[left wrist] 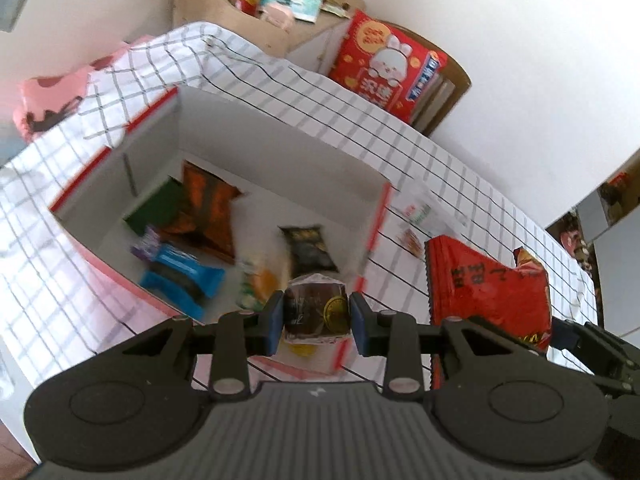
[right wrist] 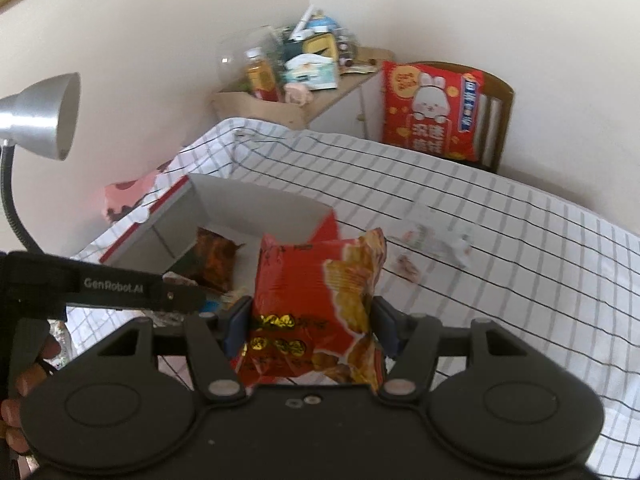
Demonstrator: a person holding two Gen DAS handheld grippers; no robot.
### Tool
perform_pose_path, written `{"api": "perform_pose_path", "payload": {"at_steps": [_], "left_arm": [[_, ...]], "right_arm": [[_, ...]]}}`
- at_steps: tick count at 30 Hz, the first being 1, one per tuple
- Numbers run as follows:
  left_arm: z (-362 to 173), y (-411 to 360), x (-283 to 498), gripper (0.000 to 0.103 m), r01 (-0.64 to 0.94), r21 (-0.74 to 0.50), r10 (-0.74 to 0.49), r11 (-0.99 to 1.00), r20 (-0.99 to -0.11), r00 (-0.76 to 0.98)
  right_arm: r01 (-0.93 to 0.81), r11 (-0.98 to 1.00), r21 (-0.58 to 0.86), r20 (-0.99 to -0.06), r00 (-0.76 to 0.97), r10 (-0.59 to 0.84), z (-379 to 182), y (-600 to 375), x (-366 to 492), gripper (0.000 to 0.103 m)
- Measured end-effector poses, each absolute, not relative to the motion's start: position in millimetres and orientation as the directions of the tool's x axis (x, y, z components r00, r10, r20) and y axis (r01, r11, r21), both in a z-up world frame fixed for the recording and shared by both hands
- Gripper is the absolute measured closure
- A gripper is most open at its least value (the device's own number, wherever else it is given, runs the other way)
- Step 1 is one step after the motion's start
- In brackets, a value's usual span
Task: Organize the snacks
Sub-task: 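Carry the cake piece and chip bag into the red box and open both tools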
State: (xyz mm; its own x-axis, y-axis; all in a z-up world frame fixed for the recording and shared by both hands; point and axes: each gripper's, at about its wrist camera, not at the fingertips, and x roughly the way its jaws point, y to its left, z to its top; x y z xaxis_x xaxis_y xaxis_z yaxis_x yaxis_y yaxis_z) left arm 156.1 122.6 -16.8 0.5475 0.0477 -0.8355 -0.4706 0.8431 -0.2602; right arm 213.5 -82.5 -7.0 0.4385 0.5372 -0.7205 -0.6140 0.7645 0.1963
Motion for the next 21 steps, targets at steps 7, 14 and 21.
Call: {"api": "perform_pose_path", "payload": {"at_steps": [7, 14, 21], "left_arm": [[-16, 174, 152, 0.069, -0.522, -0.218, 0.123, 0.825, -0.832, 0.541], [-26, 217, 162, 0.069, -0.564, -0.156, 0.197, 0.811, -0.835, 0.514], [-48, 237, 179, 0.069, -0.555, -0.083, 0.232, 0.828, -0.850, 0.474]], "right_arm": [[-0.658, 0.732, 0.174, -0.725, 0.418, 0.547, -11, -26, 209, 0.041], [-0.692, 0.708, 0.139, -0.754, 0.390, 0.529, -30, 23, 212, 0.041], [-0.723, 0.686, 0.085, -0.785, 0.375, 0.493, -48, 58, 220, 0.041]]}}
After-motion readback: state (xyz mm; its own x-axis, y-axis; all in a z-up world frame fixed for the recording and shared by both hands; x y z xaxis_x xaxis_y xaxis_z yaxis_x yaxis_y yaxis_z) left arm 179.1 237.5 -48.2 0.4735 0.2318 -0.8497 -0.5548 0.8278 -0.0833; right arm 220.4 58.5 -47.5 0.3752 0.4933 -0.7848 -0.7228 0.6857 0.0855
